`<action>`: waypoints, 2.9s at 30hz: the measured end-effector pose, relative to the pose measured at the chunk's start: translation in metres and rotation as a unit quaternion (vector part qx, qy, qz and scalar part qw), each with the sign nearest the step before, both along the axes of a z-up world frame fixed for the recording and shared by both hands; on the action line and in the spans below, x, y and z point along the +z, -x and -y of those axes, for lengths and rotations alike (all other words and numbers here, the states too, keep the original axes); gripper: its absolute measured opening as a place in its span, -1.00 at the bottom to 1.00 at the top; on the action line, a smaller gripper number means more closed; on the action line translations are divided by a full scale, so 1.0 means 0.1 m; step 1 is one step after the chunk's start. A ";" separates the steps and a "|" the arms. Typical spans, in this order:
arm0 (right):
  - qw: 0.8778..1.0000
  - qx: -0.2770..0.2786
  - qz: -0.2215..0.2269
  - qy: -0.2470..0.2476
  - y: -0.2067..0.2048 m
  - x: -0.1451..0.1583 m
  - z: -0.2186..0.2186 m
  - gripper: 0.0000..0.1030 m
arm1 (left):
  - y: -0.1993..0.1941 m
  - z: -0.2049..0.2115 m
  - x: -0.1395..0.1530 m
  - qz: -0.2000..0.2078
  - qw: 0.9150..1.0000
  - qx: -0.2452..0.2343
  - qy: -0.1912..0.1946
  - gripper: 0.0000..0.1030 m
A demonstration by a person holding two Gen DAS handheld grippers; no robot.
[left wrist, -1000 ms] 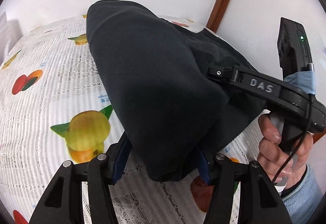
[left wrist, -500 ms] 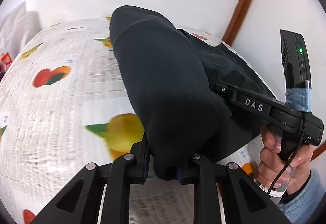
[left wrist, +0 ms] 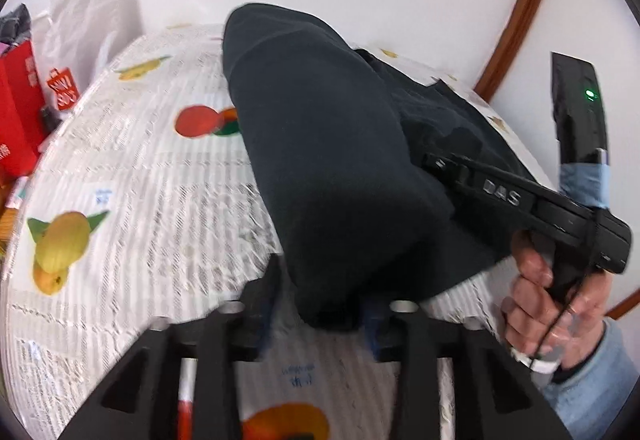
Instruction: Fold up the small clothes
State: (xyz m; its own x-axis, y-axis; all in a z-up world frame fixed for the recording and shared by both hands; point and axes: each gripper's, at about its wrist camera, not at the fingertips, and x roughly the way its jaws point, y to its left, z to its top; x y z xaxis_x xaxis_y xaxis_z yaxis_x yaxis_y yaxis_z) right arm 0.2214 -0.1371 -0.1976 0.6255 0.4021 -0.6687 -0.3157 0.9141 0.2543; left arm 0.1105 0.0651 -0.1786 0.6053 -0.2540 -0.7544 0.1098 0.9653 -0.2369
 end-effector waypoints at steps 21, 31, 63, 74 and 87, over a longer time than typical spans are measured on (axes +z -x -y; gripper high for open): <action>0.992 -0.106 0.032 -0.066 0.62 0.01 1.35 -0.68 | -0.20 0.73 -0.02 0.017 0.995 0.017 -0.094 0.17; 0.987 -0.101 -0.011 -0.124 0.29 0.04 1.28 -0.10 | -0.19 0.93 0.06 0.028 0.998 -0.036 -0.038 0.27; 0.980 -0.193 0.020 -0.046 0.37 0.06 1.96 -0.56 | -0.40 1.36 -0.02 0.020 0.996 -0.033 -0.084 0.42; 0.978 -0.202 0.038 -0.037 0.50 0.04 2.16 -0.56 | -0.41 1.33 -0.05 0.016 0.995 -0.019 -0.093 0.43; 0.974 -0.188 0.091 0.084 0.84 0.35 1.93 -0.32 | -0.07 1.28 0.13 0.003 0.995 -0.083 -0.063 0.35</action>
State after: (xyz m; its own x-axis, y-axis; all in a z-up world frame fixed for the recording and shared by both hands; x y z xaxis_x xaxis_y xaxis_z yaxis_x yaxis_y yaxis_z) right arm 0.1371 -0.3300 -0.1624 0.8220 0.0162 -0.5693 0.0237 0.9978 0.0627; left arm 0.1179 -0.0629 -0.1652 0.5684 -0.2540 -0.7825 0.2705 0.9560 -0.1139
